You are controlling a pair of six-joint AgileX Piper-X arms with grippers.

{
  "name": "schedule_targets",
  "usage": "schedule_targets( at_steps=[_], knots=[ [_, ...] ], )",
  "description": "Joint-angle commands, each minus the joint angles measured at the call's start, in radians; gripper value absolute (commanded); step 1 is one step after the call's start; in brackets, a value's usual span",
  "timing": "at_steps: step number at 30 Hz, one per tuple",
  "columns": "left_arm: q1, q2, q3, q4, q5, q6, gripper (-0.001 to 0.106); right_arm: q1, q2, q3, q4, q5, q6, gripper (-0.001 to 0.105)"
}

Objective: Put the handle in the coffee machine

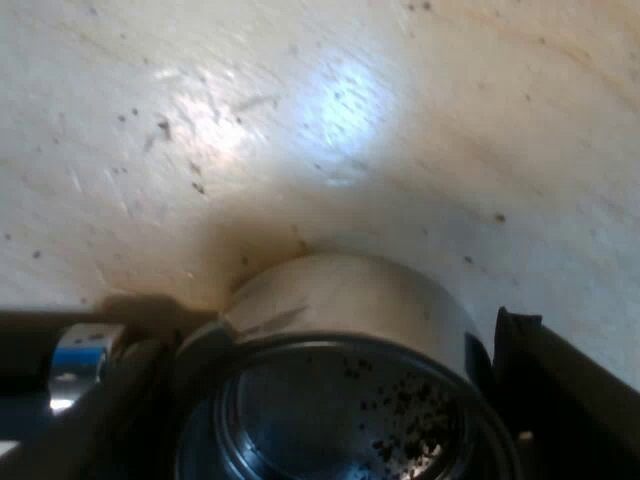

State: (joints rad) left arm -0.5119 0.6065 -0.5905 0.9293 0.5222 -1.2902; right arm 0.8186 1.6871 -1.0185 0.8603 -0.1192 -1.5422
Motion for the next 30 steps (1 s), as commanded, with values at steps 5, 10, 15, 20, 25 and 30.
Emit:
schedule_targets(
  at_steps=[5,10,15,20,25,30],
  knots=[
    [0.000,-0.005,-0.005,-0.016,0.012,0.050,0.081,-0.001,-0.090,-0.004,0.058,0.002,0.127,0.000],
    [0.000,0.014,-0.005,-0.016,0.013,0.071,0.081,-0.001,-0.145,-0.006,0.080,0.002,0.182,0.000],
    [0.000,0.092,-0.005,-0.016,0.013,0.095,0.081,-0.001,-0.181,-0.028,0.130,-0.009,0.200,0.000],
    [0.000,0.162,-0.005,-0.027,0.013,0.105,0.081,-0.001,-0.191,-0.075,0.152,-0.035,0.216,0.000],
    [0.000,0.194,-0.005,-0.056,0.011,0.115,0.081,-0.001,-0.194,-0.112,0.157,-0.073,0.229,0.000],
    [0.000,0.215,-0.005,-0.069,-0.029,0.115,0.081,-0.001,-0.194,-0.136,0.174,-0.095,0.229,0.000]
  ],
)
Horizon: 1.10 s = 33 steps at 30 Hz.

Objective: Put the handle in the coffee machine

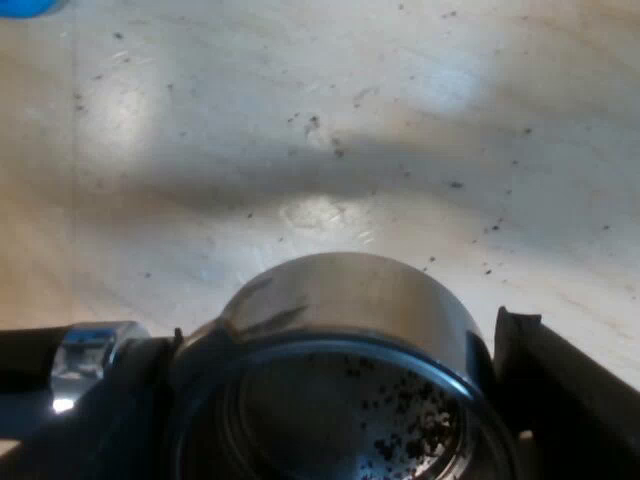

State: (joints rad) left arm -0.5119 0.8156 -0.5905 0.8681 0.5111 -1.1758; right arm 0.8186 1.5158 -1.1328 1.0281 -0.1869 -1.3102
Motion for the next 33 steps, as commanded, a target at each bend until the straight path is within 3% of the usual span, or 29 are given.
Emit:
schedule_targets(
  at_steps=[1,10,15,21,25,33],
  knots=[
    [0.000,0.010,-0.003,-0.008,-0.018,0.008,0.081,-0.001,-0.025,-0.025,0.007,-0.027,-0.003,0.000],
    [0.000,0.011,0.053,-0.040,-0.069,0.036,0.081,-0.001,-0.036,-0.031,0.004,-0.067,-0.003,0.000],
    [0.000,0.011,0.053,-0.096,-0.069,0.041,0.081,-0.001,-0.036,-0.031,0.004,-0.086,-0.003,0.000],
    [0.000,0.011,0.056,-0.074,-0.069,0.065,0.081,-0.001,-0.036,-0.031,0.004,-0.088,0.002,0.000],
    [0.000,0.011,0.079,-0.076,-0.071,0.113,0.081,-0.001,-0.036,-0.031,0.003,-0.107,0.001,0.000],
    [0.000,0.011,0.085,-0.101,-0.073,0.114,0.079,-0.001,-0.036,-0.031,0.003,-0.107,0.001,0.000]
  ],
)
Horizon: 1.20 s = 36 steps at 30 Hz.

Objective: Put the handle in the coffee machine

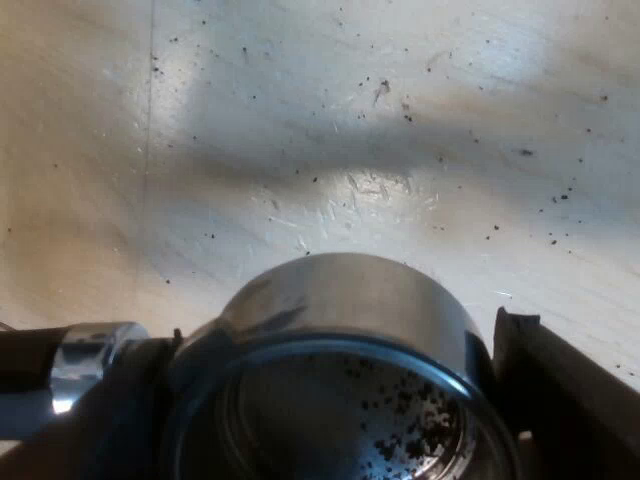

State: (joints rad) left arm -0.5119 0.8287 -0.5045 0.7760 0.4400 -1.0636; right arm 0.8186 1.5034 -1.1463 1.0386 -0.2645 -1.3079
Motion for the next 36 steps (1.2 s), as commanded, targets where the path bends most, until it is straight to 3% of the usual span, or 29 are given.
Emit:
schedule_targets(
  at_steps=[1,4,12,19,33,36],
  knots=[
    [0.000,-0.002,-0.001,-0.008,-0.002,0.002,0.079,-0.001,-0.024,-0.017,-0.008,-0.029,-0.001,0.000],
    [0.000,-0.002,-0.001,0.005,-0.002,0.002,0.077,-0.001,-0.024,-0.017,-0.008,-0.029,0.003,0.000],
    [0.000,-0.002,-0.001,0.004,0.005,0.002,0.061,-0.001,-0.024,-0.017,-0.008,-0.029,0.011,0.000],
    [0.000,-0.002,-0.001,0.004,0.074,0.002,0.060,-0.001,-0.024,-0.017,-0.016,-0.029,0.011,0.000],
    [0.000,-0.002,-0.001,0.022,0.041,0.046,0.059,-0.001,-0.024,-0.017,-0.016,-0.027,0.011,0.000],
    [0.000,-0.002,-0.001,0.022,0.041,0.046,0.043,-0.001,-0.024,-0.017,-0.016,-0.027,0.011,0.000]
  ],
)
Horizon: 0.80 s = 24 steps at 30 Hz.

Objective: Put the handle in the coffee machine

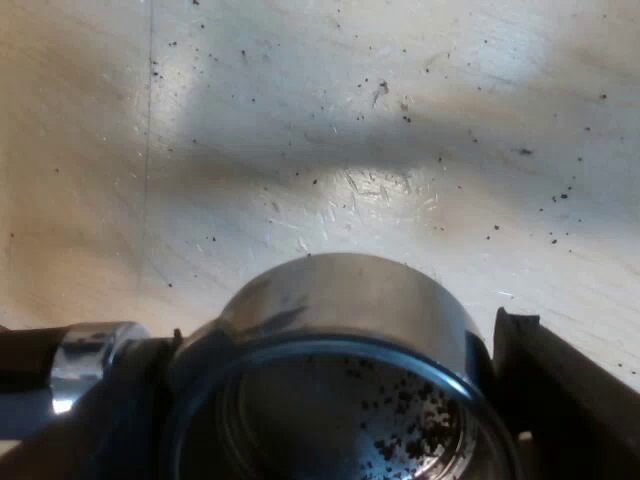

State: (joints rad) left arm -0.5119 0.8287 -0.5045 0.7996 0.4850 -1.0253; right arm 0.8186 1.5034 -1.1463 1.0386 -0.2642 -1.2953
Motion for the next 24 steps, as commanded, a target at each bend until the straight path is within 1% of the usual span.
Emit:
schedule_targets(
  at_steps=[1,3,4,5,6,7,8,9,13,14,16,18,19,20,21,22,23,24],
  knots=[
    [0.000,-0.002,-0.001,-0.001,-0.003,0.007,0.041,-0.001,-0.024,-0.017,-0.016,-0.028,-0.002,0.000],
    [0.000,-0.002,-0.001,-0.001,-0.003,0.007,0.029,-0.001,-0.024,-0.017,-0.016,-0.028,-0.002,0.000],
    [0.000,-0.002,-0.001,-0.001,-0.003,0.007,0.026,-0.001,-0.024,-0.017,-0.016,-0.028,-0.002,0.000],
    [0.000,-0.002,-0.001,-0.001,-0.003,0.007,0.020,-0.001,-0.024,-0.017,-0.016,-0.028,-0.002,0.000],
    [0.000,-0.002,-0.001,-0.001,-0.003,0.007,0.017,-0.001,-0.024,-0.017,-0.019,-0.025,-0.002,0.000],
    [0.000,-0.002,-0.001,-0.001,-0.003,0.007,0.011,-0.001,-0.024,-0.017,-0.024,-0.025,-0.002,0.000],
    [0.000,-0.002,-0.001,-0.001,-0.003,0.007,0.003,-0.001,-0.024,-0.017,-0.033,-0.025,-0.002,0.000],
    [0.000,-0.002,-0.001,-0.001,-0.001,0.007,0.000,-0.001,-0.024,-0.017,-0.040,-0.025,-0.002,0.000],
    [0.000,-0.002,-0.001,-0.001,0.007,0.007,0.000,-0.001,-0.024,-0.017,-0.050,-0.025,-0.002,0.000],
    [0.000,-0.002,-0.001,-0.001,0.019,0.007,0.000,0.001,-0.024,-0.017,-0.053,-0.025,-0.002,0.000],
    [0.000,-0.002,-0.001,-0.005,0.028,0.007,0.000,0.001,-0.024,-0.017,-0.052,-0.029,-0.002,0.009],
    [0.000,-0.002,-0.001,-0.009,0.028,0.007,0.000,0.001,-0.024,-0.017,-0.052,-0.029,-0.002,0.030],
    [0.000,-0.002,-0.001,-0.009,0.028,0.007,0.000,0.001,-0.024,-0.017,-0.052,-0.029,-0.002,0.038],
    [0.000,-0.002,-0.001,-0.008,0.028,0.007,0.000,0.001,-0.024,-0.017,-0.052,-0.029,-0.008,0.054],
    [0.000,-0.002,-0.001,-0.008,0.028,0.007,0.000,0.001,-0.024,-0.017,-0.055,-0.023,-0.014,0.068],
    [0.000,-0.002,-0.001,-0.008,0.028,0.007,0.000,0.001,-0.024,-0.017,-0.055,-0.017,-0.019,0.075],
    [0.000,-0.002,-0.001,-0.008,0.028,0.007,0.000,0.001,-0.024,-0.017,-0.055,0.003,-0.029,0.087],
    [0.000,-0.002,-0.001,-0.011,0.031,0.007,0.000,0.001,-0.024,-0.017,-0.055,0.008,-0.033,0.090]
  ],
)
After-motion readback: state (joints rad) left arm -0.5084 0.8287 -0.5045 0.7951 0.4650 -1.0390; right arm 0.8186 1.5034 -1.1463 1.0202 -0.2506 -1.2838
